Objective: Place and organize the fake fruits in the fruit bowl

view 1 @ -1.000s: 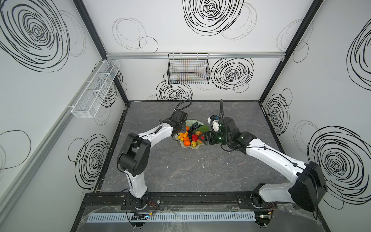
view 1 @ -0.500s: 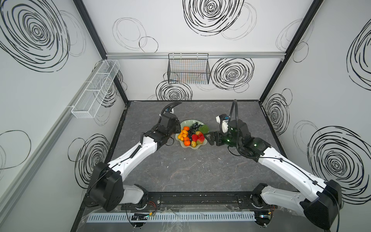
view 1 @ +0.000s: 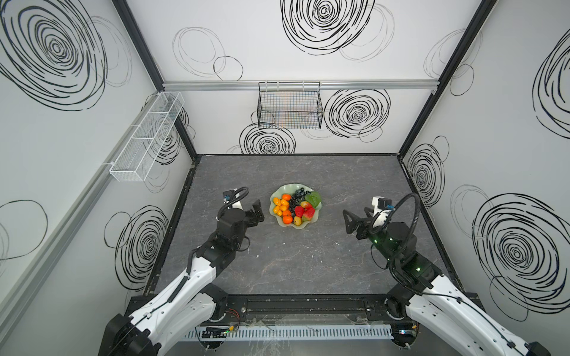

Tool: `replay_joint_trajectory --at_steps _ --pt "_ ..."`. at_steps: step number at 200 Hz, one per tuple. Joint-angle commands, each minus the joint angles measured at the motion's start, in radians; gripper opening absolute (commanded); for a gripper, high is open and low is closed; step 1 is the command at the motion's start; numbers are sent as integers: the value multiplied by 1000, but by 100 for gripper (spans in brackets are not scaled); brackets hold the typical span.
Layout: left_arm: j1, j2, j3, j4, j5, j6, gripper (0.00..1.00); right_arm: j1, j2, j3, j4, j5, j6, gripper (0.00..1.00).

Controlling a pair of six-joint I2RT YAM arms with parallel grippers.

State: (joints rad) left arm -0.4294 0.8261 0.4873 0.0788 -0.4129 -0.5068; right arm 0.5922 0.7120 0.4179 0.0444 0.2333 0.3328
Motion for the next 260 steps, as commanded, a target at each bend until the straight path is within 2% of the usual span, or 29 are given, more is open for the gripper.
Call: replay_joint_trajectory --at_steps 1,31,42,68,91,113,168,196,233,260 --pt "39 -46 -31 97 -141 -22 99 -80 13 -4 116 68 -73 100" --pt "82 -39 -62 129 -308 0 99 -244 57 -31 175 41 -137 100" --pt "93 -27 -92 196 -358 41 99 -292 69 -47 222 35 -168 100" --pt "112 -12 -184 355 -471 77 99 -305 104 -89 311 72 -255 100" --pt "116 -2 -300 640 -492 253 99 -307 161 -96 351 86 -312 100" --pt "160 18 -361 791 -379 371 99 -320 247 -92 392 80 -338 100" --pt "199 216 -385 951 -264 436 99 -462 442 -95 555 -36 -347 100" --pt "233 361 -397 1102 -181 446 99 -516 553 -106 670 -83 -332 100" --pt "290 407 -371 1116 -55 448 100 -585 626 -76 723 -167 -332 100" --pt "349 451 -363 1165 46 455 99 -664 687 -98 830 -276 -266 100"
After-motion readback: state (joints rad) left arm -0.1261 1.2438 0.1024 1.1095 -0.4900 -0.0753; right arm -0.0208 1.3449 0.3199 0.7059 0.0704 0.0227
